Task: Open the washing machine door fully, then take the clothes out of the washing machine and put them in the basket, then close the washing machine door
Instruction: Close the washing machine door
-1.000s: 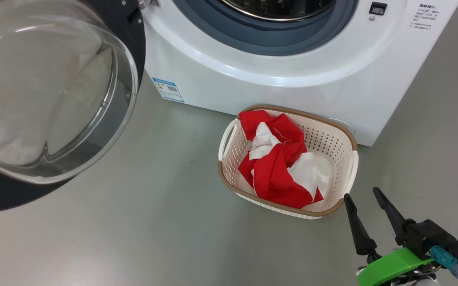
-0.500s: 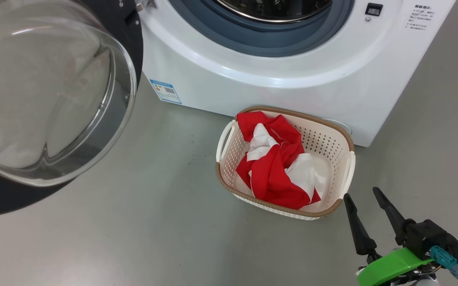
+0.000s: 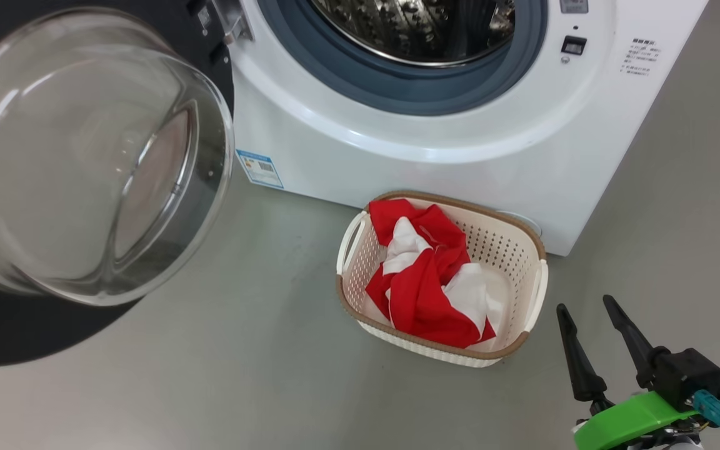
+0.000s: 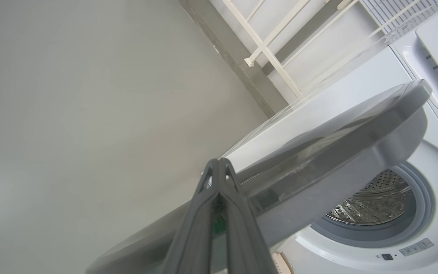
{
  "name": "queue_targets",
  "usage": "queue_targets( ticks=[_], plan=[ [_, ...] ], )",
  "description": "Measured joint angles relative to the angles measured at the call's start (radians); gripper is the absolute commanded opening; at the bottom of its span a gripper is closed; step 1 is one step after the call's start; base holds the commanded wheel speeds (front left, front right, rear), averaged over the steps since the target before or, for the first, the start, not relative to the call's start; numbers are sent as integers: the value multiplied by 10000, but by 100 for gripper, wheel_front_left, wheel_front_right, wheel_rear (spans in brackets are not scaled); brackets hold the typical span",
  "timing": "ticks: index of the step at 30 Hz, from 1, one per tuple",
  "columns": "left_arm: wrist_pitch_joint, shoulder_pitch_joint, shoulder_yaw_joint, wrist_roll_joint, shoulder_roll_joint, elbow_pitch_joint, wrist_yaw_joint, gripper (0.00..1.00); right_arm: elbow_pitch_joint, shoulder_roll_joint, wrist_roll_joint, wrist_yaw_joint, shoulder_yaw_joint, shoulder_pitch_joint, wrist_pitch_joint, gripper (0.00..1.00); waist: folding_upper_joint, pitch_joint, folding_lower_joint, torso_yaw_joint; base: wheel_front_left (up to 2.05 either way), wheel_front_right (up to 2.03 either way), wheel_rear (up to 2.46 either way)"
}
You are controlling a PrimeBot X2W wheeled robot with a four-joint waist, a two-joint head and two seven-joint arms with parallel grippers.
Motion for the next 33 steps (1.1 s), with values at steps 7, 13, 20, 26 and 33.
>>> queue_targets(
  ticks=[7,13,20,26,33],
  plan=[
    [485,802,-157,-619,50,-1005,0,0,-54,15,4,0,-157,328,0,100,0,-384,0,-51,0,0,0],
    [1131,1470,-324,-1244,169,-1939,0,0,-107,35,86,0,-213,372,0,100,0,-659,0,-112,0,0,0],
    [1605,2061,-535,-1766,313,-2704,0,0,-144,48,171,0,-276,437,0,100,0,-867,0,-226,0,0,0],
    [1787,2518,-698,-2222,337,-3668,0,0,-167,67,184,0,-353,601,0,100,0,-979,0,-372,0,0,0],
    [2031,2863,-995,-2824,127,-5143,0,0,-196,71,186,0,-464,607,0,100,0,-1004,0,-513,0,0,0]
  ],
)
